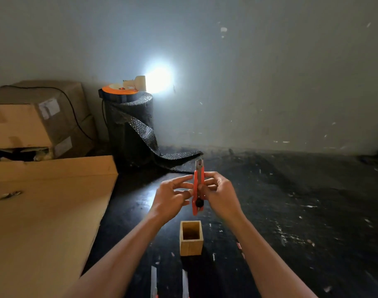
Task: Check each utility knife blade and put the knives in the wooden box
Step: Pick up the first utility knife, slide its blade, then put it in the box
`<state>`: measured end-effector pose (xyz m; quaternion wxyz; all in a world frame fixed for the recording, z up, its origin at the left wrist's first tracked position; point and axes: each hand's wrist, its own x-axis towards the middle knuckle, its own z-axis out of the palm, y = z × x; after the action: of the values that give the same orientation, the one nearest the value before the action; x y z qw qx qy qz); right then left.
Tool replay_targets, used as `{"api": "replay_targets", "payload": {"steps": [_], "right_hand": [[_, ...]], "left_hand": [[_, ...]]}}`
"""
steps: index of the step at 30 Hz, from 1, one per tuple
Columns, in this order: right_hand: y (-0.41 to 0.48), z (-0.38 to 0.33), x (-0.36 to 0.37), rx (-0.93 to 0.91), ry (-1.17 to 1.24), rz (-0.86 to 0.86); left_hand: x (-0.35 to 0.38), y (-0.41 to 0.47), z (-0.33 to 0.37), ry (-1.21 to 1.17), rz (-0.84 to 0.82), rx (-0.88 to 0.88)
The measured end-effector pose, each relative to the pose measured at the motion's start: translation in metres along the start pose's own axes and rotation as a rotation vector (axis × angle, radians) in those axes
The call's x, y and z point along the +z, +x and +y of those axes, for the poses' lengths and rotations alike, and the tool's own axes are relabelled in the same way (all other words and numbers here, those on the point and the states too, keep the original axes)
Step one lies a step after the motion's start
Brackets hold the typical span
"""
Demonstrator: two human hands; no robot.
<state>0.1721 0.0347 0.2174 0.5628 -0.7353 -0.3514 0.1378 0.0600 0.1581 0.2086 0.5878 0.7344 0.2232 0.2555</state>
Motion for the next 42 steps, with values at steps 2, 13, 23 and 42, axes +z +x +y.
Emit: {"api": "replay_targets", "payload": {"steps": [2,13,23,42], "right_hand": [[0.005,0.018,0.004,0.037,-0.026,0.0],[0.022,0.114,0.033,0.202,-0.198,-0.092],[0.015,0.164,0.053,0.276,-0.344,-0.164],[-0.015,0.145,0.026,0.188,-0.422,-0.117]], "left_hand": [[0.001,0.004,-0.024,0.178,0.04,-0.03],[0.03,-0.007,-0.133,0.55,-0.145,-0.289],[0.051,-0.011,-0.16,0.477,-0.118,-0.375],[0.042,-0.053,-0.156,0.482,-0.022,-0.293]]}}
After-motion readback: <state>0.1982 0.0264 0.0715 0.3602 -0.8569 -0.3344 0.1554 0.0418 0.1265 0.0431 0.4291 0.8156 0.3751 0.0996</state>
